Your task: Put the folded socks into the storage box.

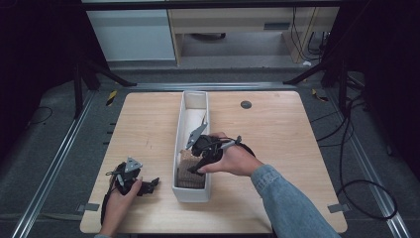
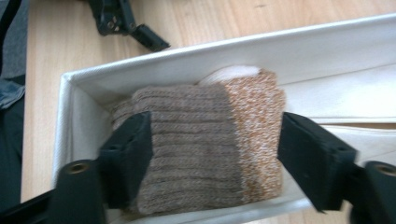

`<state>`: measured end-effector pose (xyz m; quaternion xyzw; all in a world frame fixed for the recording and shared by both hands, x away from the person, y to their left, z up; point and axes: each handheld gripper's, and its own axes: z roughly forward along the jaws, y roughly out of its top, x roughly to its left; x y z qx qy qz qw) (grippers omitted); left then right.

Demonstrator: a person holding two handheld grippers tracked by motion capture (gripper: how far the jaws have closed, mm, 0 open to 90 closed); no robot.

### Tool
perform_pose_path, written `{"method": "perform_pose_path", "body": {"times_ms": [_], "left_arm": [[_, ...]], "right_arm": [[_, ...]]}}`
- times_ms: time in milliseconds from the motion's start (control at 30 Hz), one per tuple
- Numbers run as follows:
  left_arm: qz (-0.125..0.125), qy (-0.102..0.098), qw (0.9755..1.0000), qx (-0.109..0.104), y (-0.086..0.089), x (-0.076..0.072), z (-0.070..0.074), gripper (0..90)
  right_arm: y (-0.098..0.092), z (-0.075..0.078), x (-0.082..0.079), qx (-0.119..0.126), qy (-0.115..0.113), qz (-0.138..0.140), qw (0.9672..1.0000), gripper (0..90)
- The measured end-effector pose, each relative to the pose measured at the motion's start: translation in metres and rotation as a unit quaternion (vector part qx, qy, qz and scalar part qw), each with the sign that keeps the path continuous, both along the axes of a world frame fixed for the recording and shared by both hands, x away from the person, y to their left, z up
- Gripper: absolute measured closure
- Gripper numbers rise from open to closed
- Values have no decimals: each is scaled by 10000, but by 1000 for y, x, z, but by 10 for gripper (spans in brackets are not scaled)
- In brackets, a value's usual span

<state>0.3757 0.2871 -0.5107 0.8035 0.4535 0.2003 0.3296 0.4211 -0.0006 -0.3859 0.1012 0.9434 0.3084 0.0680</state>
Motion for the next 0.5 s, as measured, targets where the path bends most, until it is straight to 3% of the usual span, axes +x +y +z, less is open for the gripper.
{"method": "perform_pose_path", "body": {"times_ms": [200, 367, 500], "left_arm": [[11, -1, 10000, -3, 0, 0, 0, 0], [10, -4, 10000, -7, 0, 0, 0, 0], [2, 1, 10000, 4, 0, 0, 0, 0]], "right_arm": [[-5, 5, 3, 230, -57, -198, 9995, 94], [-10, 12, 5, 386, -173, -292, 9987, 65], [-15, 15, 8, 399, -350, -569, 9970, 64]]}}
